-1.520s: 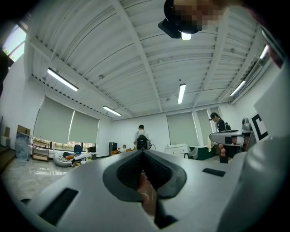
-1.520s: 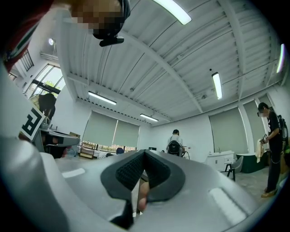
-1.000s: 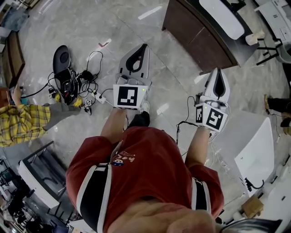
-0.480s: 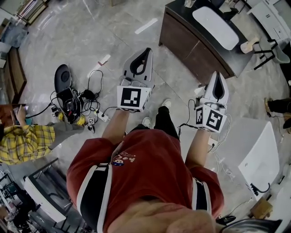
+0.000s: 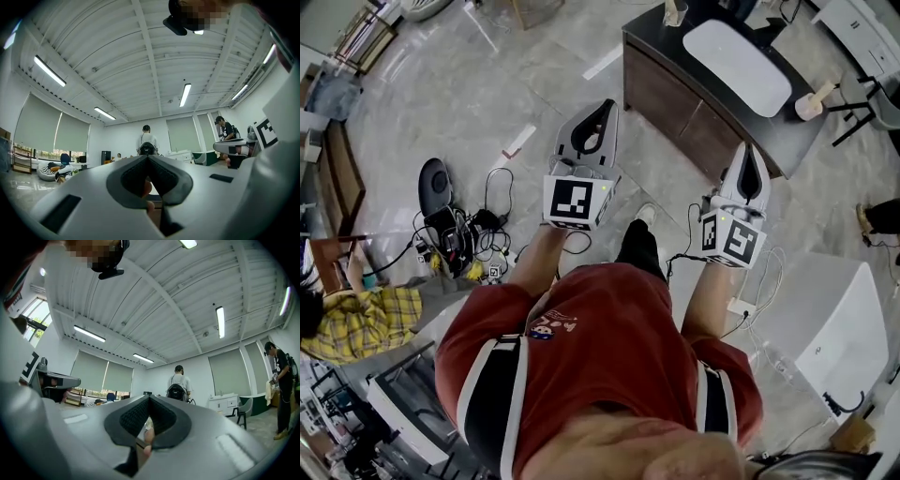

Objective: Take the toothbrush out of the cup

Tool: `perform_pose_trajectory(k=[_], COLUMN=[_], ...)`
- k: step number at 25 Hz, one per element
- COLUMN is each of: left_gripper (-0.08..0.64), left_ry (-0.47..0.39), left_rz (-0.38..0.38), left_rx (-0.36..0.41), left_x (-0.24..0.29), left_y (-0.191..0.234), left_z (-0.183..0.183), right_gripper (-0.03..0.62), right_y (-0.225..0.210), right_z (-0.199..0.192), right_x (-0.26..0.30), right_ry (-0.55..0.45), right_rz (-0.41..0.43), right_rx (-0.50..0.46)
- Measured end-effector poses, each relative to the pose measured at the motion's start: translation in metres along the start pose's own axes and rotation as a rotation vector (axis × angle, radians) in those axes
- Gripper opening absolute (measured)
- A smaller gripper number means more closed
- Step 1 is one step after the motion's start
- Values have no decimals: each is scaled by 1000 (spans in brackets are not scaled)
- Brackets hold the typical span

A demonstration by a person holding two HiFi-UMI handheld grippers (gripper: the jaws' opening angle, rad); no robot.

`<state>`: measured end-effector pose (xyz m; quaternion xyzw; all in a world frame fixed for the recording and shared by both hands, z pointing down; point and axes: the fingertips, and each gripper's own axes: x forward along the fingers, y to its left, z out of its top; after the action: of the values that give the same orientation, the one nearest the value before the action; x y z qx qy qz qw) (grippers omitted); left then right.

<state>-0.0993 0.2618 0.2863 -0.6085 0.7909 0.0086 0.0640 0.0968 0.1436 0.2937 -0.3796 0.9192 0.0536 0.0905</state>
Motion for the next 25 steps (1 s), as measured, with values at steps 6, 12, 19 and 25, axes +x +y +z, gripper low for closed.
perform_pose_trajectory(k=[6, 12, 19, 25], left_gripper=[5, 5, 5, 5], left_ry=[29, 21, 24, 37], left_rz=[-35, -53, -96, -106], left_rx=[36, 31, 45, 24], left_x=[84, 156, 209, 238], left_y=[-18, -38, -65, -70], left_z=[-7, -1, -9, -19], right_gripper=[8, 8, 8, 9], right_y=[-59, -110, -148, -163], right_z=[-17, -25, -44, -50], right_x=[53, 96, 121, 133], right_ry=[7, -8, 5, 24], right_rz=[-53, -75, -96, -94], right_rx=[34, 64, 80, 73])
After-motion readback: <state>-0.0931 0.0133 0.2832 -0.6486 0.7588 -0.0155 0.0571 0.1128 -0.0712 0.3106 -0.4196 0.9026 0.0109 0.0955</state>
